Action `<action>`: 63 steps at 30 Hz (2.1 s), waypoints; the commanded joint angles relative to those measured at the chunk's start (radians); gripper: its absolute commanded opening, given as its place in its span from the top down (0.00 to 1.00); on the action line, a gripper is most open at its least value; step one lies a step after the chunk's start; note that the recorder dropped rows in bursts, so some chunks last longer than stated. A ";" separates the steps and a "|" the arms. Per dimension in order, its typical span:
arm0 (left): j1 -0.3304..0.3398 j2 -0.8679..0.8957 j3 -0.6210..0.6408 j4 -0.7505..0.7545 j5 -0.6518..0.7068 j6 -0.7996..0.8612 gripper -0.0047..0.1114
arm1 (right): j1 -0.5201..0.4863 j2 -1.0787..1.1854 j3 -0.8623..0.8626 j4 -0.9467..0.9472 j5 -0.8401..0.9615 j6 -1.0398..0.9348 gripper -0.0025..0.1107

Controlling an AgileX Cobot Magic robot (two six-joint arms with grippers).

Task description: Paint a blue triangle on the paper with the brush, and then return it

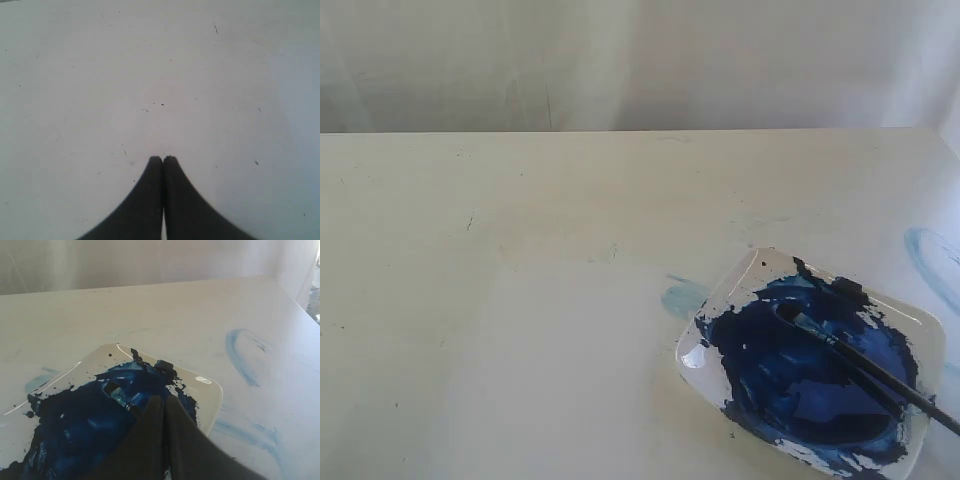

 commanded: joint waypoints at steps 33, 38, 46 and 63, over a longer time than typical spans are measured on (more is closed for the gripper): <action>-0.005 -0.005 0.003 0.003 -0.001 -0.002 0.96 | 0.000 -0.007 0.004 -0.053 -0.162 -0.086 0.98; -0.005 -0.005 0.003 0.003 -0.001 -0.002 0.96 | 0.000 -0.007 0.004 -0.051 -0.454 -0.061 0.98; -0.005 -0.005 0.003 0.003 -0.001 -0.002 0.96 | 0.000 -0.007 0.004 -0.020 -0.611 0.466 0.98; -0.005 -0.005 0.003 0.003 -0.001 -0.002 0.96 | 0.000 0.885 -0.529 0.251 0.278 0.295 0.98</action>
